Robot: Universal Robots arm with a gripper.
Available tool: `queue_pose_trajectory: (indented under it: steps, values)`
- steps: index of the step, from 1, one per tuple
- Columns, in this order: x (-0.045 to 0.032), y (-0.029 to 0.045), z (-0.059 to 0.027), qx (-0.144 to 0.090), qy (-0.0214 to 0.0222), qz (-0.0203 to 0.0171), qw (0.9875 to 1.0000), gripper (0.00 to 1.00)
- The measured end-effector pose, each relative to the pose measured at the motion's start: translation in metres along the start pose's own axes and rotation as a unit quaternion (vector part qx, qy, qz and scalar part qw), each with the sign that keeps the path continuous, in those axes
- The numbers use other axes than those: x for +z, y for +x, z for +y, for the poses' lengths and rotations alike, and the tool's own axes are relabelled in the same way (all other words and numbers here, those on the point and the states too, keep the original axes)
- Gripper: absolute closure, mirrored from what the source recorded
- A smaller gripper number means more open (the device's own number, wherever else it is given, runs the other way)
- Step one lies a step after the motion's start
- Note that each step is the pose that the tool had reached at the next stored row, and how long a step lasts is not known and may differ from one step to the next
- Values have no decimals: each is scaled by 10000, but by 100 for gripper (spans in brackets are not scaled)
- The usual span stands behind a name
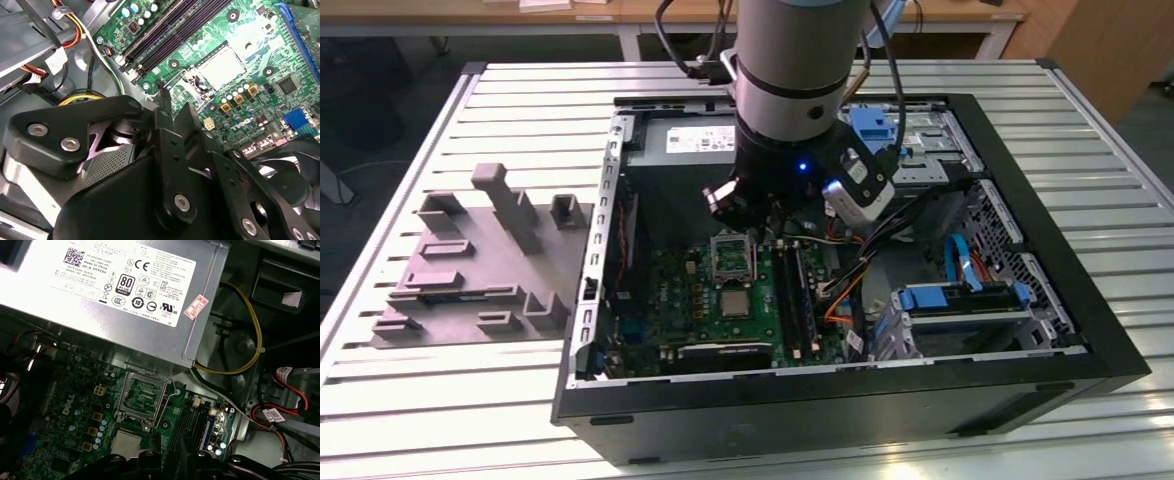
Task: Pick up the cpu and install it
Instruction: 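Close the cpu cover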
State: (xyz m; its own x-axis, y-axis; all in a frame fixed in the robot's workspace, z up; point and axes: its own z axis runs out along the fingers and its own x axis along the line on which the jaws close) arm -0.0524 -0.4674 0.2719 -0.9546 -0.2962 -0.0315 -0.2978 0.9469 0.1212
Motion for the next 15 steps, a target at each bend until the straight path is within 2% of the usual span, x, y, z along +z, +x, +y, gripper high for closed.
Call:
queue_pose_trajectory:
  steps: [1,6,7,10,15]
  values:
    - [0,0,0,0,0,0,10000,70]
    - [3,0,-1,0,0,0,10000,70]
    - [3,0,-1,0,1,0,10000,71]
    - [4,0,-1,-2,0,0,10000,89]
    - [26,-11,-7,-188,-36,14,9998,89]
